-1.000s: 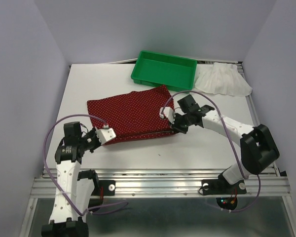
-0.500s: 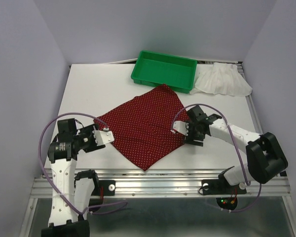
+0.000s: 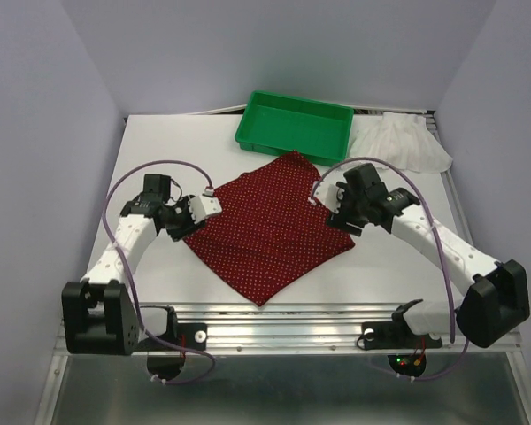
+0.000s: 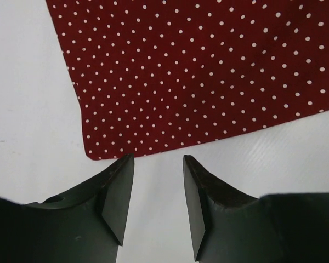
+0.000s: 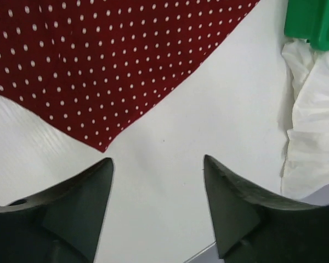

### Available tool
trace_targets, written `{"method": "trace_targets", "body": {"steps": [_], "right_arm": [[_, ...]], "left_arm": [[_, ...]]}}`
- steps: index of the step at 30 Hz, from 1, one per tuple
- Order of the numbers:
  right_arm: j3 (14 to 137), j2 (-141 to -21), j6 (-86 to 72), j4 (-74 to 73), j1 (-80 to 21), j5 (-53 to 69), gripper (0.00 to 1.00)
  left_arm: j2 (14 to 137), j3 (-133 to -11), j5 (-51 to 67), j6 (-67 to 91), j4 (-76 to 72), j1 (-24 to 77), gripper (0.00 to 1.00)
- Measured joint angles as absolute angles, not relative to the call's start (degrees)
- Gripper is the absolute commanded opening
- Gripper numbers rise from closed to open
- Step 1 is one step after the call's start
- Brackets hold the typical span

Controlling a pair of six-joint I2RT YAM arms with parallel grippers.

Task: Fold and stack the skirts
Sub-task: Flatten the skirt out

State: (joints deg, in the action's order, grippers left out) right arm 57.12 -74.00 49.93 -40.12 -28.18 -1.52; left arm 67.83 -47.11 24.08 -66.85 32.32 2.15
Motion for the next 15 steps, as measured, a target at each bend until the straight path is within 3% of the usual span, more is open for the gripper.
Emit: {"method": "trace_targets", "body": {"steps": [2, 6, 15], "right_arm": [[60.34, -75.31, 45.78, -40.38, -27.79, 0.23, 0.57], [62.65, -81.93, 39.05, -40.40, -27.70, 3.27, 0.52], [61.25, -96.14, 30.87, -39.97, -27.70, 5.52, 0.49]], "left_arm": [[72.58, -48.58, 22.57, -65.39, 30.70, 3.44, 0.48], [83.53, -52.49, 17.67, -63.90, 26.55, 4.08, 0.45], [92.44, -52.07, 6.85, -67.59, 23.55, 6.04, 0.40]]}}
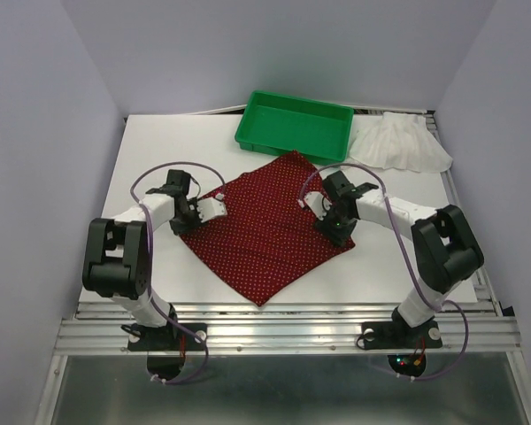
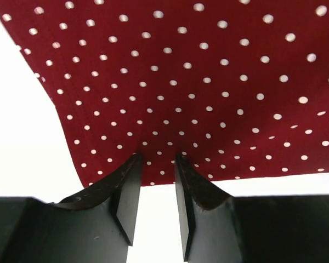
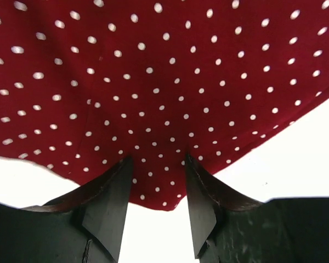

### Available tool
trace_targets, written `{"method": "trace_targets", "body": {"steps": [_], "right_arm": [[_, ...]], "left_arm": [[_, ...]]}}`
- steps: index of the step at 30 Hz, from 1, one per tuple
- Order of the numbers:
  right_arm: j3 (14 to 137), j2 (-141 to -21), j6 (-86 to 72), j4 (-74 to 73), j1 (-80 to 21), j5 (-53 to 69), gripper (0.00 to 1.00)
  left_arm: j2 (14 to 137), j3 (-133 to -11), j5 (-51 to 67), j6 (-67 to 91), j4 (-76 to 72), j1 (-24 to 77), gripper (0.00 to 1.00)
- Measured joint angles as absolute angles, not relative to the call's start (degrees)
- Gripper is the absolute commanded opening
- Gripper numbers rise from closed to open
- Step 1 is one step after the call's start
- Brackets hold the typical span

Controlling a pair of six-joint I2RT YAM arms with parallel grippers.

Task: Fold and stack the skirts
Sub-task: Flatten the skirt out

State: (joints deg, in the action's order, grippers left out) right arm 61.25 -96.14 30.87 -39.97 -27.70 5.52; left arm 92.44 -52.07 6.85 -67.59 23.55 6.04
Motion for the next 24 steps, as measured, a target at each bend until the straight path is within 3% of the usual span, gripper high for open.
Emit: {"method": "trace_targets", "body": {"steps": [5, 11, 24], "right_arm": [[60.01, -98.30, 31.00, -37.21, -26.83, 1.69, 0.49], [59.11, -98.02, 34.26, -33.34, -26.52, -1.72, 0.51], [68.10, -107.79, 44.73, -19.09, -24.36, -10.92, 0.55]], "left_arm": [[90.00, -47.75, 2.42, -72.36, 20.80, 10.04, 0.37], [82.89, -40.27, -0.56, -78.67, 21.80, 21.87, 0.31], [82.56, -44.16, 10.55, -75.29, 31.07, 47.24, 0.31]]}}
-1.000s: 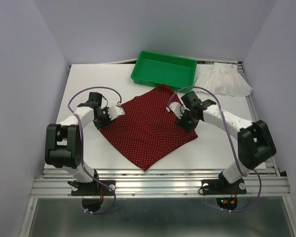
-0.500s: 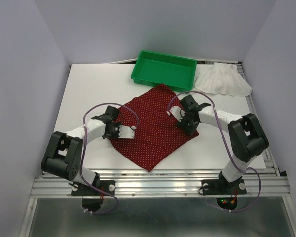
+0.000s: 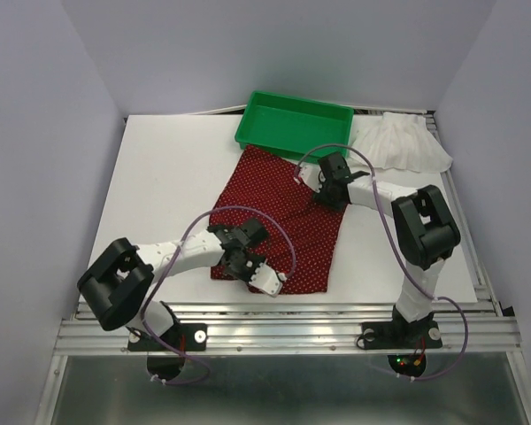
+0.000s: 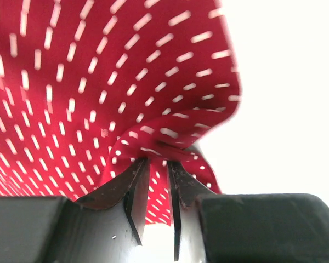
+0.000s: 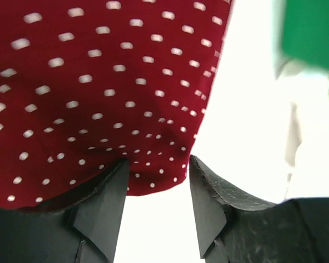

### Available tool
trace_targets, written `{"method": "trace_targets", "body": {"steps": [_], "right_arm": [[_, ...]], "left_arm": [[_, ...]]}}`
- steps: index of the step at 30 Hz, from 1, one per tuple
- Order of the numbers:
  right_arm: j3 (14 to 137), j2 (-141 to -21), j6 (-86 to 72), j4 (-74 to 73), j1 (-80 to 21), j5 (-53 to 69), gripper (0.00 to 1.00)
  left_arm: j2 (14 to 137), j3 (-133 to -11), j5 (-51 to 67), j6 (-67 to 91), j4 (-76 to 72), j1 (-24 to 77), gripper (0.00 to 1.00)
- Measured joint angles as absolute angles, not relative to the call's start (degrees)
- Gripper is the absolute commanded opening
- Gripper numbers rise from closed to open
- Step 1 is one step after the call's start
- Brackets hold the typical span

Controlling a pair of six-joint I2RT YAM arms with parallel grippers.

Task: Fold and stack the skirts
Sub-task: Flatten the skirt out

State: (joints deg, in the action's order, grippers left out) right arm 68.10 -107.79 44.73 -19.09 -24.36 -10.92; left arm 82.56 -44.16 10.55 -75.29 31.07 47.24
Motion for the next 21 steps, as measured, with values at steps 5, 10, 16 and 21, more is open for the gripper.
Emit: {"method": "trace_targets", "body": {"steps": [5, 10, 16, 21], "right_arm": [[73.30, -111.35, 44.91, -17.50, -23.88, -8.91, 0.59], [72.75, -109.06, 43.83, -19.11, -23.86, -3.86, 0.65], [67.81, -87.15, 42.98, -31.31, -23.64, 7.75, 0.66], [61.82, -66.54, 42.19, -38.96, -27.18, 15.70, 0.60]], "left_arm": [[85.54, -47.57, 15.16, -70.59, 32.36, 55.57, 0.36], [87.72, -55.07, 19.53, -63.94, 36.07, 55.05, 0.45], [77.30, -59.64, 23.07, -57.17, 39.33, 51.66, 0.51], [64.38, -54.98, 20.34, -55.13, 42.30, 50.24, 0.51]]}}
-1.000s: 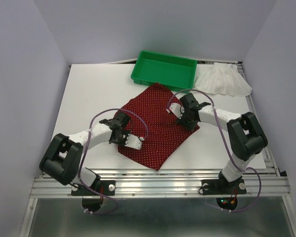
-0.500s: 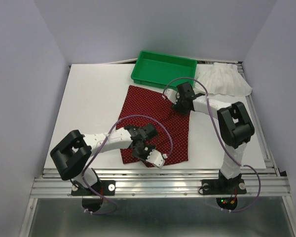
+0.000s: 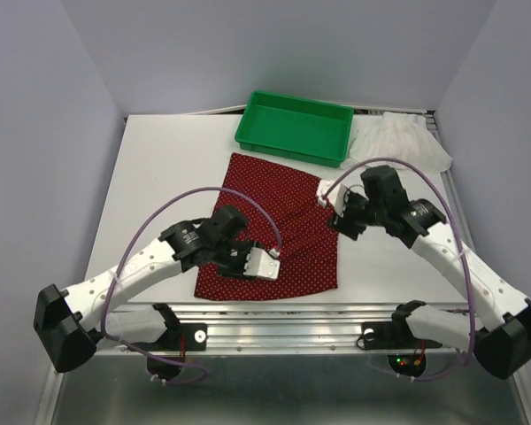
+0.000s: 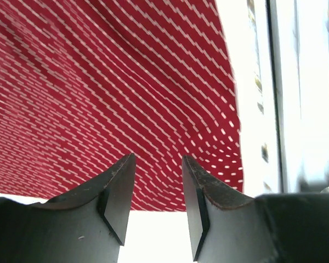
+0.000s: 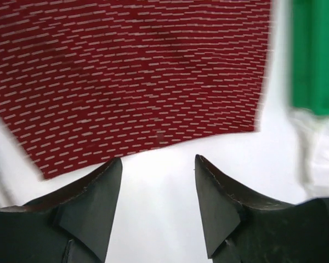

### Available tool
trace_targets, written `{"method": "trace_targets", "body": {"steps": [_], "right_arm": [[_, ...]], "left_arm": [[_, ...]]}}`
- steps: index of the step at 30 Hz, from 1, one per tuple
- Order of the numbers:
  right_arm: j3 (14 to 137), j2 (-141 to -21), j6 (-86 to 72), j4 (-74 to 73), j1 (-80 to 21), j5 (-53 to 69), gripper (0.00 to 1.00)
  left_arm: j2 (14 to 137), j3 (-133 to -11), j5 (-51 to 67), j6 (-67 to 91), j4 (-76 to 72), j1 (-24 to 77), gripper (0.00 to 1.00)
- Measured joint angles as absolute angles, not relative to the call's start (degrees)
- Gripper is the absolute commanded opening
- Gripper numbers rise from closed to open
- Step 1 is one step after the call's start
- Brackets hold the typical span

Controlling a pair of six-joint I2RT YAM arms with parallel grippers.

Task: Fold and stack the skirts
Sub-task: Flatten the skirt out, then fold the skirt

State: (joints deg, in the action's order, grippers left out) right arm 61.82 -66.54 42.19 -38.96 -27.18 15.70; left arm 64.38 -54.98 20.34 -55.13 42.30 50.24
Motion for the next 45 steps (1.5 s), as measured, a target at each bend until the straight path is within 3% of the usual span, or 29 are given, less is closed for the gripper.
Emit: {"method": "trace_targets", "body": {"steps": [4, 10, 18, 26, 30, 31, 33, 37, 41, 45], "right_arm": [[53.84, -62.06, 42.33, -45.91, -31.44, 20.69, 0.59], [45.34, -66.67, 43.83, -47.86, -39.86, 19.31, 0.59], [40.49, -68.29, 44.86, -46.06, -47.59, 16.88, 0.57], [36.18, -68.62, 46.13, -40.23, -50.96, 13.34, 0.55], [34.83, -70.46, 46.96, -36.82, -52.16, 11.75, 0.43], [34.33, -71.02, 46.98, -35.42, -52.23, 11.29, 0.33], [34.26, -71.50, 46.54, -33.69, -52.23, 10.26, 0.24], [34.59, -72.69, 45.17, -30.72, -52.23, 9.39, 0.11], [35.44, -73.89, 43.92, -30.46, -52.23, 8.97, 0.01], [36.14, -74.61, 42.72, -30.92, -52.23, 8.84, 0.01]], "left_arm": [[63.79, -47.24, 15.53, -55.13, 44.77, 50.24, 0.51], [67.77, -39.94, 10.81, -55.75, 46.39, 47.90, 0.51], [76.51, -48.10, 14.48, -59.27, 46.70, 25.32, 0.50], [77.41, -49.12, 17.39, -63.00, 47.31, 19.29, 0.50], [77.10, -48.69, 18.39, -65.23, 47.99, 18.20, 0.51], [76.34, -47.83, 18.33, -66.30, 48.10, 17.91, 0.52], [74.22, -46.04, 18.04, -67.99, 48.75, 17.87, 0.52], [66.74, -42.33, 17.47, -72.90, 51.81, 18.22, 0.52], [61.28, -38.57, 16.23, -78.72, 54.17, 19.84, 0.52], [59.70, -37.95, 16.25, -83.74, 55.05, 21.08, 0.51]]}}
